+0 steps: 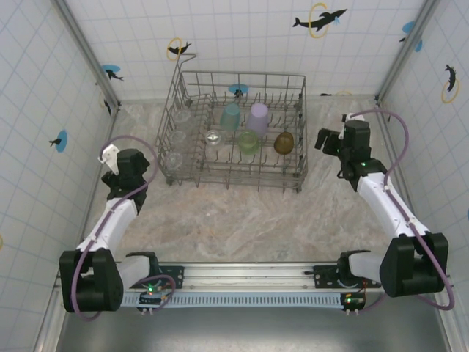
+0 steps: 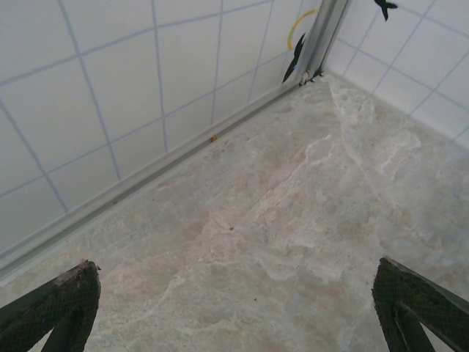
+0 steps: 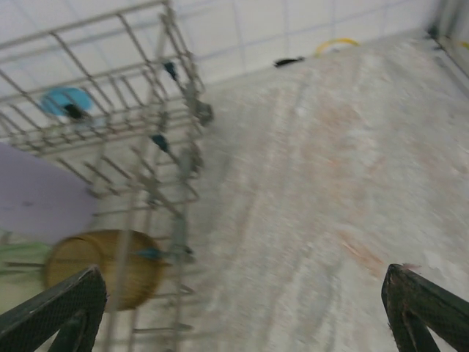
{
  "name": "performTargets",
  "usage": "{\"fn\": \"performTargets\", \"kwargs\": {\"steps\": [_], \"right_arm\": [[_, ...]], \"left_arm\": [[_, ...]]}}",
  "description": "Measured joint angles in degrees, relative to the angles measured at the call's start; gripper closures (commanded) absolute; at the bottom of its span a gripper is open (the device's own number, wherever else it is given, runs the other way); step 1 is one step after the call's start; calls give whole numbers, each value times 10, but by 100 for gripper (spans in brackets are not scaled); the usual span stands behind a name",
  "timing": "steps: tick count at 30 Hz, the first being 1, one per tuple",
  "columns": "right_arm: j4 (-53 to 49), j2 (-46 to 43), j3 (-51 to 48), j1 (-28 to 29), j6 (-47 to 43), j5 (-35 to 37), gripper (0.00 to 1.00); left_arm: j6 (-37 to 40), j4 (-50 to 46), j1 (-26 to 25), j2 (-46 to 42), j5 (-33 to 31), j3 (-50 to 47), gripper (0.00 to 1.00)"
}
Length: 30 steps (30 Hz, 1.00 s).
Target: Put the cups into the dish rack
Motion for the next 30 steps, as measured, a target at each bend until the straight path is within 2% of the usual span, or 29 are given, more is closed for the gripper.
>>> {"fn": "performTargets", "kwargs": {"steps": [6, 13, 18, 23, 30], "right_arm": [[-12, 0, -63, -15, -9, 68, 0], [28, 2, -151, -21, -12, 104, 0], [96, 2, -201, -21, -15, 117, 0], [177, -11, -267, -21, -23, 159, 0], [294, -29, -357, -26, -21, 230, 0]], "left_arm": [[10, 78, 0, 8, 6, -81, 3], [47, 200, 0, 44, 30, -187, 3], [78, 289, 0, 87, 52, -206, 3], [106, 385, 0, 116, 60, -257, 3], [137, 453, 0, 170, 72, -259, 3]]}}
